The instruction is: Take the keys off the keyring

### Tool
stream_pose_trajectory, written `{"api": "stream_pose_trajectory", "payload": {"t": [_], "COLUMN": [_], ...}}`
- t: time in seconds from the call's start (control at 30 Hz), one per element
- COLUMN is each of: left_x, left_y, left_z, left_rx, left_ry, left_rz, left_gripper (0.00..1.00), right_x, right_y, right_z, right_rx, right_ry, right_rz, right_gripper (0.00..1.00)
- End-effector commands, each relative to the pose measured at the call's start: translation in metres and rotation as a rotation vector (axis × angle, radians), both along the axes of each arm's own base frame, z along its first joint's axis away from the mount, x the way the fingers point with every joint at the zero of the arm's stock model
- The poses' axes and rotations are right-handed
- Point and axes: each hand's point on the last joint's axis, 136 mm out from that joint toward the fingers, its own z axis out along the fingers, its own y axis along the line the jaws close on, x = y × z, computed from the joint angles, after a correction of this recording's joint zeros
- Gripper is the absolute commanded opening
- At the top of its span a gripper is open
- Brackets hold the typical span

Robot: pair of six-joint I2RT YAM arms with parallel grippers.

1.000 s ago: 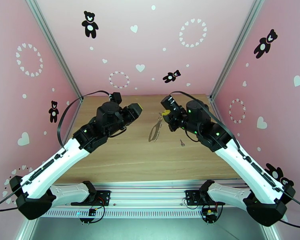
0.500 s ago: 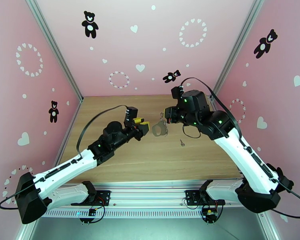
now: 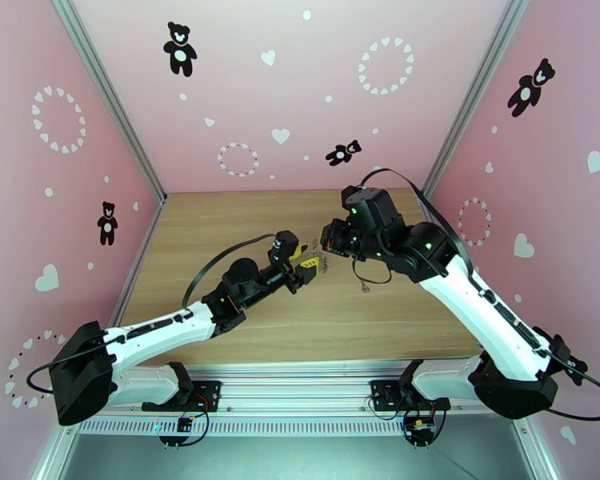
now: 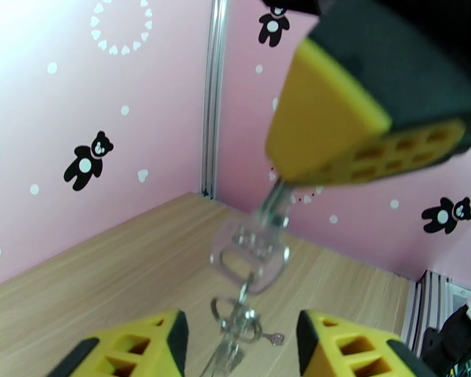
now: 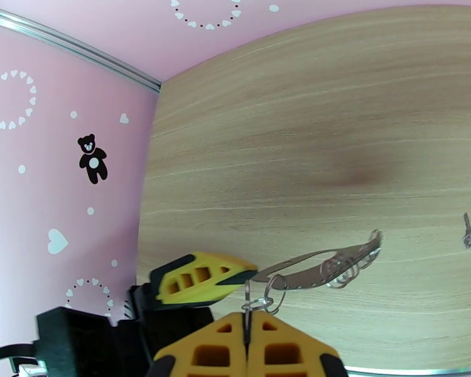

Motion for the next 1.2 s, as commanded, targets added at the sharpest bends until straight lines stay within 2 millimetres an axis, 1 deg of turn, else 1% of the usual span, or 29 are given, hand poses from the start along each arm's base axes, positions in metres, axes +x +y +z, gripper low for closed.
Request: {"api": "stream_pose_trajectory", "payload": {"t": [0.0,0.1,0.17,0.27,0.37,0.53,0.63,0.8,1.0,1.17], "left_x": [-0.002,0.008,0.01,0.009,0.01,0.012,0.013,0.014,0.011,0.008], "left_y": [-0.002,0.003,0.007,0.005,0.004,0.006,0.005,-0.001,-0.006,-0.009], "left_z": [0.006,0.003,0.005,0.002,0.0,-0.001,-0.004,-0.001,0.006,0.004], "left_rx": [-0.02,-0.032,-0.047,-0.038,-0.034,-0.021,-0.006,0.009,-0.002,-0.004], "left_ry": [-0.052,-0.041,-0.049,-0.047,-0.04,-0.045,-0.057,-0.076,-0.087,-0.076], "left_rz": [-0.006,0.059,0.081,0.069,0.067,0.085,0.09,0.073,0.042,0.02], "left_gripper": [0.54,0.54,0.53,0.47,0.39,0.34,0.29,0.26,0.25,0.26], "right_x": [0.001,0.001,0.001,0.0,0.0,-0.001,-0.001,0.0,-0.001,-0.001], "right_y": [-0.003,-0.004,-0.005,-0.006,-0.009,-0.011,-0.011,-0.012,-0.015,-0.016], "right_z": [0.008,0.009,0.009,0.012,0.014,0.017,0.018,0.018,0.016,0.015], "right_rx": [0.036,0.035,0.029,0.04,0.041,0.056,0.063,0.073,0.078,0.086], "right_ry": [0.001,-0.002,-0.005,-0.012,-0.019,-0.023,-0.023,-0.024,-0.021,-0.018], "right_rz": [-0.05,-0.05,-0.055,-0.057,-0.066,-0.076,-0.082,-0.094,-0.112,-0.124], "right_gripper": [0.0,0.0,0.0,0.0,0.0,0.0,0.0,0.0,0.0,0.0]}}
